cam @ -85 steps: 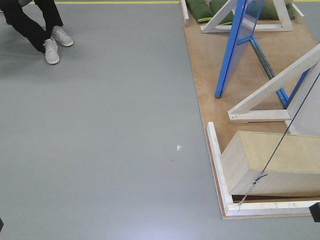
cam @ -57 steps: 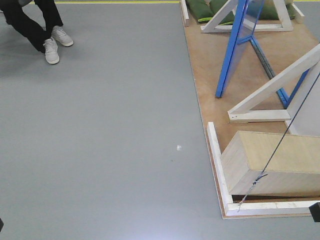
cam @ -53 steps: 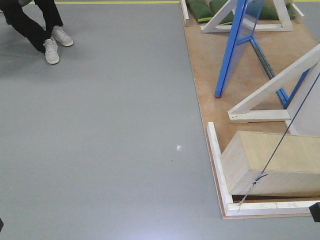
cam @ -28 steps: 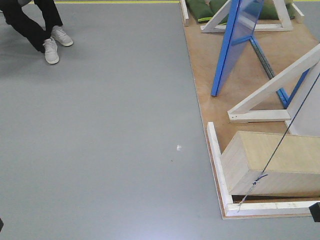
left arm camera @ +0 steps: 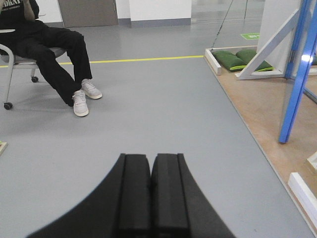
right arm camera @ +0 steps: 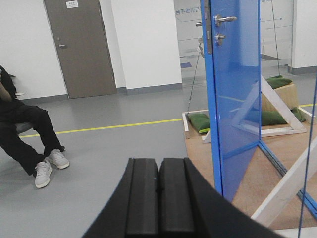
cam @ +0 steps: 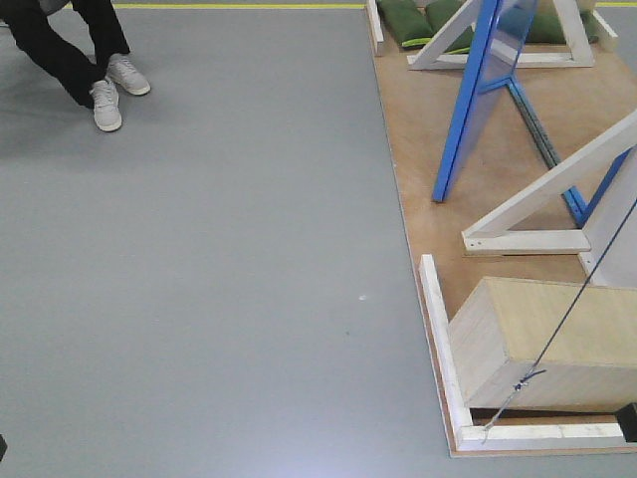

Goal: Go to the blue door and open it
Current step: 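Drive the base forward and turn toward the blue door frame, then drive closer and stop beside the blue door near the green cushions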

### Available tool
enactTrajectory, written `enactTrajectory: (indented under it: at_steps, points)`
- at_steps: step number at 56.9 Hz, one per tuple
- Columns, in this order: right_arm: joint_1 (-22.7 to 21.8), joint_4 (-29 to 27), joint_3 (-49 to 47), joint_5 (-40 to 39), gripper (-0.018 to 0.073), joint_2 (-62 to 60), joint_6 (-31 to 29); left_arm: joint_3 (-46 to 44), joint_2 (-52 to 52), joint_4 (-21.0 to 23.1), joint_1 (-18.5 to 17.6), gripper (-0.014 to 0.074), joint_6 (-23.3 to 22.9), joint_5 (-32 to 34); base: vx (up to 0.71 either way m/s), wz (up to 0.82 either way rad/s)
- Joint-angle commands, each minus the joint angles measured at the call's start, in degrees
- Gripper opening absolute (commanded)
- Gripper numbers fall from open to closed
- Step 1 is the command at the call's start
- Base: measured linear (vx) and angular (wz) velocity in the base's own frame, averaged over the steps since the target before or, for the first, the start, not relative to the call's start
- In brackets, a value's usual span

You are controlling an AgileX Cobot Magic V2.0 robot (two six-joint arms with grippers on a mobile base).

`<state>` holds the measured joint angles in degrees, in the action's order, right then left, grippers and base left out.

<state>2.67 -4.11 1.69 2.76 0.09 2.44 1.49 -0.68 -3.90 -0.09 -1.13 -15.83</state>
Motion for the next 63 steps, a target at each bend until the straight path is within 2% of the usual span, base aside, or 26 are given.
enactTrajectory:
  at_steps: [1,29,63]
  points:
    - [-0.32,0.17,0.14,-4.76,0.0012,0.72,-0.15,-1.49,-0.68,0.16,-0.36,0.0073,-0.39,4.89,0.17,0.04]
    - [-0.32,0.17,0.14,-4.76,0.0012,0.72,-0.15,-1.49,-0.68,0.16,-0.36,0.0073,-0.39,4.89,0.25,0.02]
    - [-0.32,0.17,0.14,-4.76,0.0012,0.72,-0.15,-1.49,-0.68,0.16,-0.36,0.0073,-0.39,4.89,0.34,0.29]
